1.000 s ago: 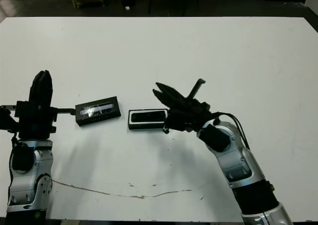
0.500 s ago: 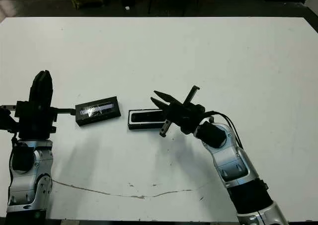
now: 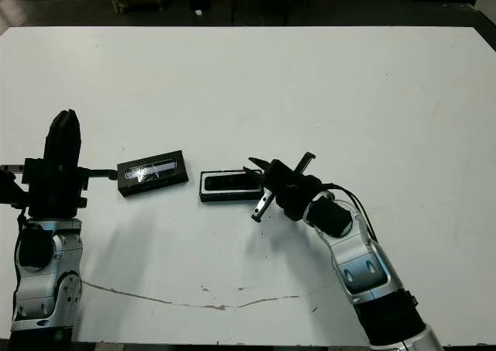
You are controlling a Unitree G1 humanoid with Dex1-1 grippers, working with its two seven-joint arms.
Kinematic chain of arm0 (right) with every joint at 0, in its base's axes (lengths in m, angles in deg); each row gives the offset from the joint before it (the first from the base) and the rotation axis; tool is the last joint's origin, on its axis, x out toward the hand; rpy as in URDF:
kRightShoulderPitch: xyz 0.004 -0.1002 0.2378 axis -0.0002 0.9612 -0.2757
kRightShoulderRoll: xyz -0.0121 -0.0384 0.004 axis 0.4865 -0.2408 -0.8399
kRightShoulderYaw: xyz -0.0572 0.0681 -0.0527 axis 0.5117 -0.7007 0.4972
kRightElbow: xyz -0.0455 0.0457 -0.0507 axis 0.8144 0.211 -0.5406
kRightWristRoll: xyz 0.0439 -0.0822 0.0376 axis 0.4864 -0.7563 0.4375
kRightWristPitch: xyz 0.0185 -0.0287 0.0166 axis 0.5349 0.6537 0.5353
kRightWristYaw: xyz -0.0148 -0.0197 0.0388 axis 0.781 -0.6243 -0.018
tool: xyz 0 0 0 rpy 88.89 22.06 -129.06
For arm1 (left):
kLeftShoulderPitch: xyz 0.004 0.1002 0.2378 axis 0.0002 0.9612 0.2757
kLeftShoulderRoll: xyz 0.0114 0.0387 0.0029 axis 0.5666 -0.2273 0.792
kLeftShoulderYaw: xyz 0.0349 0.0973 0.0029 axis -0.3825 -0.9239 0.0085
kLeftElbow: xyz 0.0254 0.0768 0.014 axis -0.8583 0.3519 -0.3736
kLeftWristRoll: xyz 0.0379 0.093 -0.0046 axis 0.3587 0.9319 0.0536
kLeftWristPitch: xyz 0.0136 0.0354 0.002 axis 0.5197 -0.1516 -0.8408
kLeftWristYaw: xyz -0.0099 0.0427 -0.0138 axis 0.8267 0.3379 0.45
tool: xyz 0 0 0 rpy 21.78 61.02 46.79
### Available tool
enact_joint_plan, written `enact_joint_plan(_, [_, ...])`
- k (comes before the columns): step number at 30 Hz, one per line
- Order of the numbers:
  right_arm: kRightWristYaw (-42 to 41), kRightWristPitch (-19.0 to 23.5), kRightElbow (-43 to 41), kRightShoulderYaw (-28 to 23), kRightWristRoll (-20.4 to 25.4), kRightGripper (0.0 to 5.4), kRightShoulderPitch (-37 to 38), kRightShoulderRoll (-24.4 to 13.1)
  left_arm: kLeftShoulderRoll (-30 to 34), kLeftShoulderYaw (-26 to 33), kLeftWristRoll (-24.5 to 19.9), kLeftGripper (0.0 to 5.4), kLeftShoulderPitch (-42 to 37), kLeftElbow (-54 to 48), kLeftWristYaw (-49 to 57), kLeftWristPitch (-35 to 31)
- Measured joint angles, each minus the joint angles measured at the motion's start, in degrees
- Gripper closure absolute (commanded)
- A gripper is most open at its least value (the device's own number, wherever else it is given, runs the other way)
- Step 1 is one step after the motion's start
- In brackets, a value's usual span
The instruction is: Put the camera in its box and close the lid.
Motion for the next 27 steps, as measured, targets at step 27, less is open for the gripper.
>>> enact_joint_plan(27, [1.42, -1.48, -5.23, -9.16, 7.19, 5.39, 5.44, -2.40, 0.05, 0.25, 0.00, 5.40, -0.03, 0.69, -0.20, 0.64])
